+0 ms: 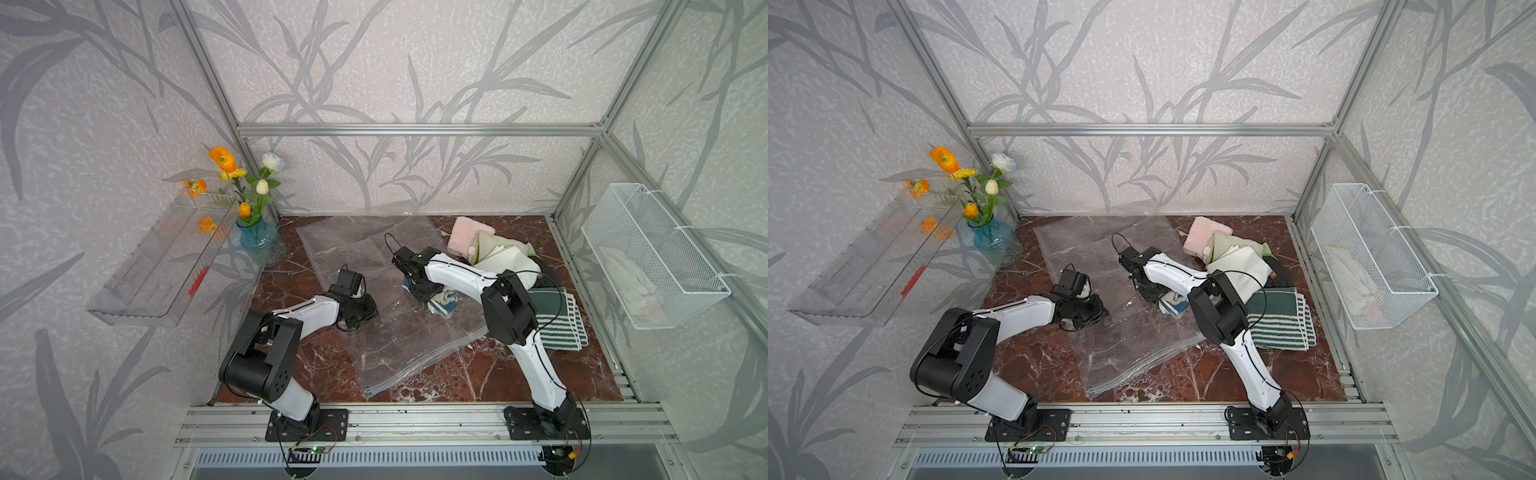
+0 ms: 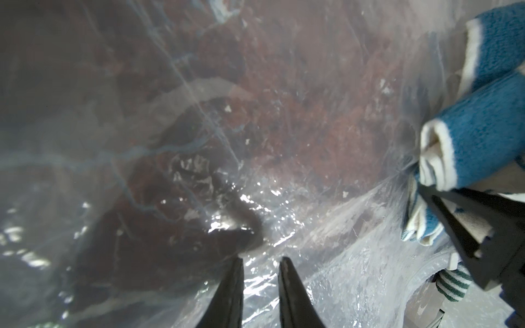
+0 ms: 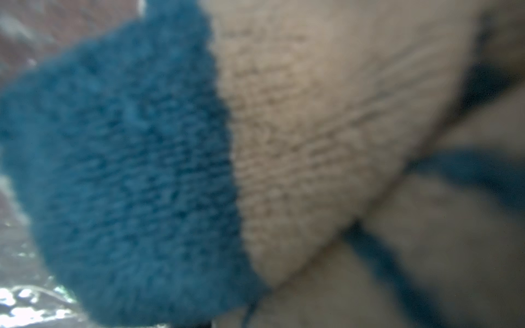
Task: Place the folded towel into the vacuum bag
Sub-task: Pick up the towel from the vacuum bag.
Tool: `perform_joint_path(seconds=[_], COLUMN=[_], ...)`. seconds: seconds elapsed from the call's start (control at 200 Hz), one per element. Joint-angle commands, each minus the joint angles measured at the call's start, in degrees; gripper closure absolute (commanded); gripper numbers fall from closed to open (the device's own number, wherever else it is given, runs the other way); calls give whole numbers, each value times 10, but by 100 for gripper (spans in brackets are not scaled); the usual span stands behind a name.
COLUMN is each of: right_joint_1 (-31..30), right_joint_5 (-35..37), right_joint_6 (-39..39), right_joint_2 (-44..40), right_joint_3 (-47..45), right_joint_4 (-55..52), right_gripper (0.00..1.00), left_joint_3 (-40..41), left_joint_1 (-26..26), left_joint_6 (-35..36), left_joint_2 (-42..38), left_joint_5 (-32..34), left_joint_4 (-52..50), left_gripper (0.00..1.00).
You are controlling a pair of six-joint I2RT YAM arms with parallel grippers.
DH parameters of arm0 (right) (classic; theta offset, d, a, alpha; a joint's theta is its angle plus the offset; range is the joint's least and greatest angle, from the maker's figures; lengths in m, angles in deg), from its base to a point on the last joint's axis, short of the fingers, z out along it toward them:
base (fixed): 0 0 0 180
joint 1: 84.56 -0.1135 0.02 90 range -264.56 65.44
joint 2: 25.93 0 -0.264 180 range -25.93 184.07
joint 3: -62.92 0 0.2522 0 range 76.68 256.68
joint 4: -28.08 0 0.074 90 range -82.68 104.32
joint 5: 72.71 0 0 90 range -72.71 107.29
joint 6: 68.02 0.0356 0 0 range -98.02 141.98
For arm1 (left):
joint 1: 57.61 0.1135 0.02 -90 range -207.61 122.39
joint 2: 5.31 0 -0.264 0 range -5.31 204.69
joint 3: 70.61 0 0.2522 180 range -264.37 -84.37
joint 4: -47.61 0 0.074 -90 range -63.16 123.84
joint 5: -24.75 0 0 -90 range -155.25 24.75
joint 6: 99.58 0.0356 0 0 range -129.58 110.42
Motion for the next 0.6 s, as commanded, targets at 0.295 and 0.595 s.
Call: perform_joint_path(seconds=[0.295, 0.595], right_joint_1=[48, 188], right_joint_5=[-227, -516], right_joint_6=[4, 95], right_joint_2=[-178, -419], right_joint_3=[-64, -342], right_joint_4=[4, 111], right_gripper=[95, 97], left_joint_3=[-56, -128], left_joint_1=[-13, -148], left_joint_6=[57, 192], left_joint_2=[-59, -127], left_joint_5=[33, 24], left_joint_4=[-103, -176], left_gripper=[70, 50])
